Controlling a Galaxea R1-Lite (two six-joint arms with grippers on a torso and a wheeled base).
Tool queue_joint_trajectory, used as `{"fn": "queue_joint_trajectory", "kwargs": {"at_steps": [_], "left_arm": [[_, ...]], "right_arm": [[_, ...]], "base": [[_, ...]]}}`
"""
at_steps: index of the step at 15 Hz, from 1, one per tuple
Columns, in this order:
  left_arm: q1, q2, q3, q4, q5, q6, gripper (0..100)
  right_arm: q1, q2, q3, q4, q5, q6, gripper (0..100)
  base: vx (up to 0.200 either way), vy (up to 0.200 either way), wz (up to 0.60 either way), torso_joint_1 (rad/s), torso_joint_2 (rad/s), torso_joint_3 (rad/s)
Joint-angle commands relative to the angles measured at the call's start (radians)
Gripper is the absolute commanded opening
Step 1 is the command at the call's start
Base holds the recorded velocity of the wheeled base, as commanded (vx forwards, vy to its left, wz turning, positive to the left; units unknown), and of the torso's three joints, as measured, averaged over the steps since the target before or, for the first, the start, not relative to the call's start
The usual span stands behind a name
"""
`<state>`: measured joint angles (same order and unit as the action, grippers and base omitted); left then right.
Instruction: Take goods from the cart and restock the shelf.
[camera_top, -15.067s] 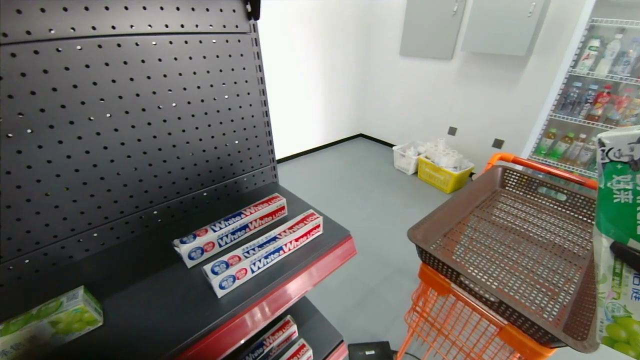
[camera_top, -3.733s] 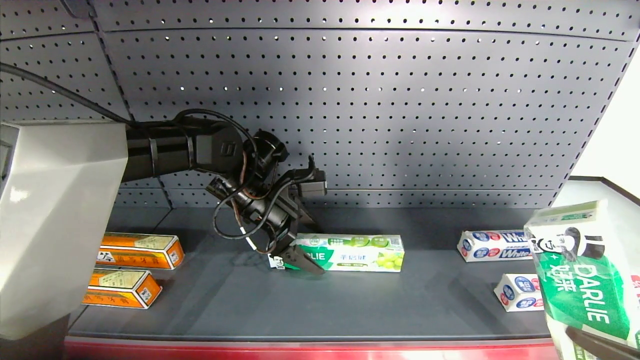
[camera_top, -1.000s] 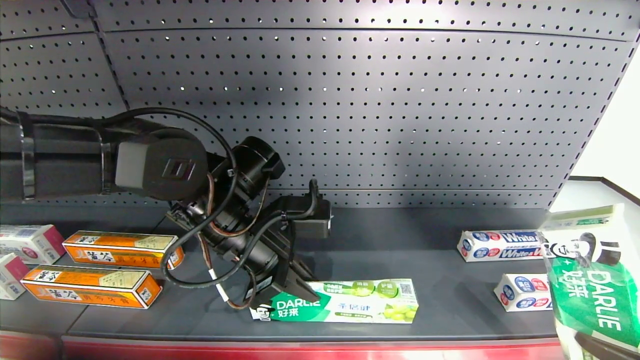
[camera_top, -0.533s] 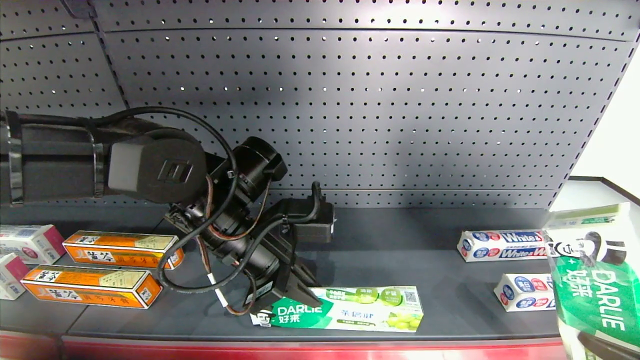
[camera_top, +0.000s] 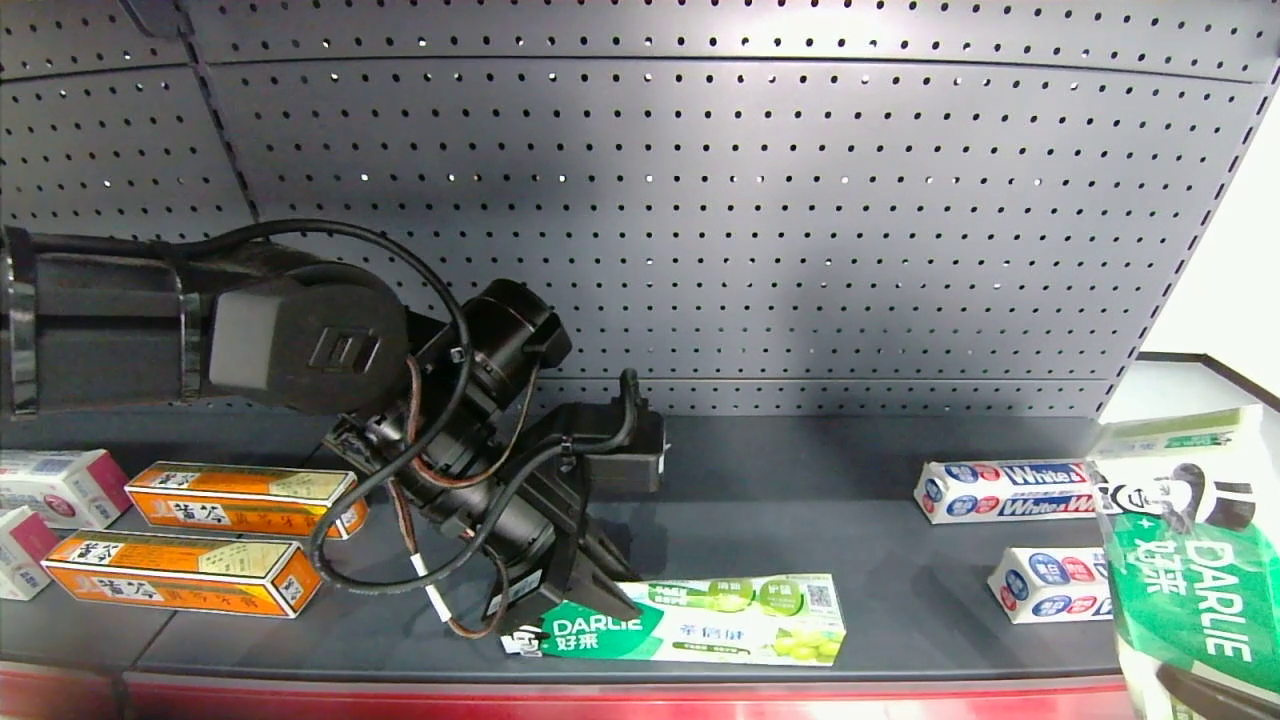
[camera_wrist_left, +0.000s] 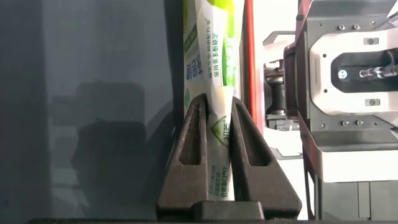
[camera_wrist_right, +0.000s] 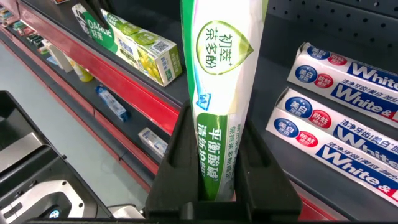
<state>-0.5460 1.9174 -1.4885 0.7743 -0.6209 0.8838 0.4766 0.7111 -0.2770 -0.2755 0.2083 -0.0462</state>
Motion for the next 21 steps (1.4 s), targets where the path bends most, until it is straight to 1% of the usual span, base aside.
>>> {"fn": "queue_joint_trajectory", "kwargs": {"at_steps": [1,6,7,11,13,15,16,17,18,19,20,21], "left_arm": [[-0.002,0.0,0.002,0.003,0.003,0.001,100],[-0.005,-0.02,-0.009,0.003,0.007,-0.002,100],[-0.003,-0.031,-0.009,0.003,0.007,-0.008,100],[0.014,-0.107,-0.007,0.002,0.007,-0.013,100],[0.037,-0.16,0.011,0.003,0.007,-0.013,100],[0.073,-0.209,0.06,0.002,0.013,-0.011,100],[0.077,-0.212,0.065,0.002,0.016,-0.011,100],[0.11,-0.267,0.134,-0.029,0.044,-0.009,100],[0.123,-0.282,0.162,-0.053,0.046,-0.011,100],[0.156,-0.327,0.24,-0.128,0.049,-0.014,100],[0.178,-0.364,0.297,-0.176,0.053,-0.026,100],[0.181,-0.371,0.307,-0.185,0.055,-0.032,100]], "right_arm": [[0.0,0.001,0.001,-0.001,0.0,0.0,0],[0.0,0.001,0.007,-0.001,0.0,-0.001,0],[0.0,0.001,0.007,-0.001,0.0,0.0,0],[0.002,0.004,0.001,-0.001,0.002,-0.001,0],[0.002,0.013,-0.005,-0.001,0.002,-0.001,0],[0.004,0.039,-0.024,-0.001,0.002,-0.003,0],[0.004,0.042,-0.025,-0.001,0.002,-0.003,0],[0.007,0.084,-0.053,-0.001,0.003,-0.003,0],[0.008,0.096,-0.065,-0.001,0.003,-0.003,0],[0.008,0.134,-0.083,-0.001,0.003,-0.003,0],[0.008,0.159,-0.091,-0.001,0.003,-0.004,0],[0.008,0.163,-0.093,-0.001,0.003,-0.004,0]], "base": [[0.0,0.0,0.0,0.0,0.0,0.0],[0.0,0.0,0.0,0.0,0.0,0.0],[0.0,0.0,0.0,0.0,0.0,0.0],[0.0,0.0,0.0,0.0,0.0,0.0],[0.0,0.0,0.0,0.0,0.0,0.0],[0.0,0.0,0.0,0.0,0.0,0.0],[0.0,0.0,0.0,0.0,0.0,0.0],[0.0,0.0,0.0,0.0,0.0,0.0],[0.0,0.0,0.0,0.0,0.0,0.0],[0.0,0.0,0.0,0.0,0.0,0.0],[0.0,0.0,0.0,0.0,0.0,0.0],[0.0,0.0,0.0,0.0,0.0,0.0]]}}
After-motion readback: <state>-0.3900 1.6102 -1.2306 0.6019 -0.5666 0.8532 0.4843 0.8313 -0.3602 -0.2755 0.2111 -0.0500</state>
